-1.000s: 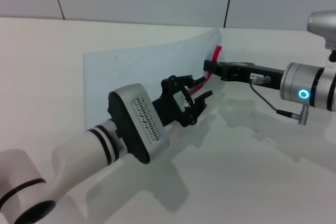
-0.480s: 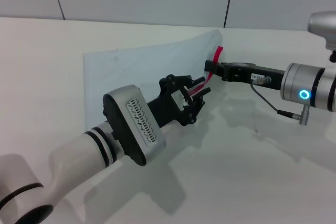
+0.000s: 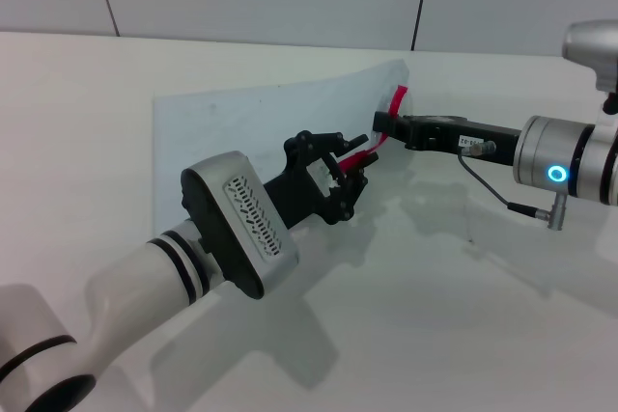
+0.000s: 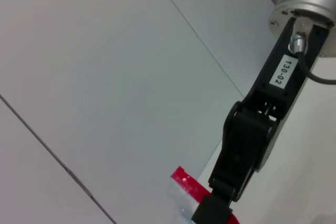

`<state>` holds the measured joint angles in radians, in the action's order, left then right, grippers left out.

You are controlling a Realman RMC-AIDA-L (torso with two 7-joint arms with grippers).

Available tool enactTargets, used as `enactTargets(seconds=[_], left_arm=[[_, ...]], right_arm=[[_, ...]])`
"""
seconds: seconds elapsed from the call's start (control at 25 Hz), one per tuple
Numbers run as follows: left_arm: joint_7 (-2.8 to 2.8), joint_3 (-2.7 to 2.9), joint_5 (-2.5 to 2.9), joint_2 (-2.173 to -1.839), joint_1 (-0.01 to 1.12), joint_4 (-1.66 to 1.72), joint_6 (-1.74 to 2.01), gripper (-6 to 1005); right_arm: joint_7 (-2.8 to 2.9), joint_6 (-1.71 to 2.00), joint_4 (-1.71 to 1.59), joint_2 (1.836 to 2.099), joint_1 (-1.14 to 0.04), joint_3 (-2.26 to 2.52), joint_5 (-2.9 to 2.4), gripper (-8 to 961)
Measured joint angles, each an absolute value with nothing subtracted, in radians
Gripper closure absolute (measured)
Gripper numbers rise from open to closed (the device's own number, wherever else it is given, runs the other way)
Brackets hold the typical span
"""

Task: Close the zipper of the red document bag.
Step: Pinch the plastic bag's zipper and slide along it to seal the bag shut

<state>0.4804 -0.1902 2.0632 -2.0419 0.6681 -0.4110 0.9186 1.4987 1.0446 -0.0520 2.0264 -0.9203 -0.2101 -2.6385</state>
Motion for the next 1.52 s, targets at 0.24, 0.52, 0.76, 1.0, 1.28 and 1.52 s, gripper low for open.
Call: enactTargets(seconds=[0.24,0.52,0.76,1.0,1.28,1.52], left_arm=[[0.477,-0.189,2.063,-2.042,0.669,-0.408,0.916,819],[0.466,-0.189,2.063,-2.042,0.668,-0.407,0.916,833],[0.432,-0.19,2.063,-2.04,0.67,-0.404,0.915,850],[0.417,-0.19,2.063,-2.039,0.671,-0.402,0.914,883],[0.417,-0.19,2.042,-2.039,0.67,-0.402,0.913,903],[0.417,-0.188,2.041,-2.039,0.67,-0.402,0.913,913]], right_arm=[[1.499,1.045,-0.052,2.026,-0.92,-0.21,-2.639,941],[1.499,1.046,-0.051,2.026,-0.923,-0.21,-2.639,941],[1.499,1.048,-0.051,2.026,-0.923,-0.209,-2.64,941],[1.497,1.051,-0.051,2.026,-0.923,-0.209,-2.64,940],[1.496,1.049,-0.051,2.026,-0.923,-0.209,-2.64,940],[1.491,1.047,-0.053,2.026,-0.922,-0.212,-2.639,940]])
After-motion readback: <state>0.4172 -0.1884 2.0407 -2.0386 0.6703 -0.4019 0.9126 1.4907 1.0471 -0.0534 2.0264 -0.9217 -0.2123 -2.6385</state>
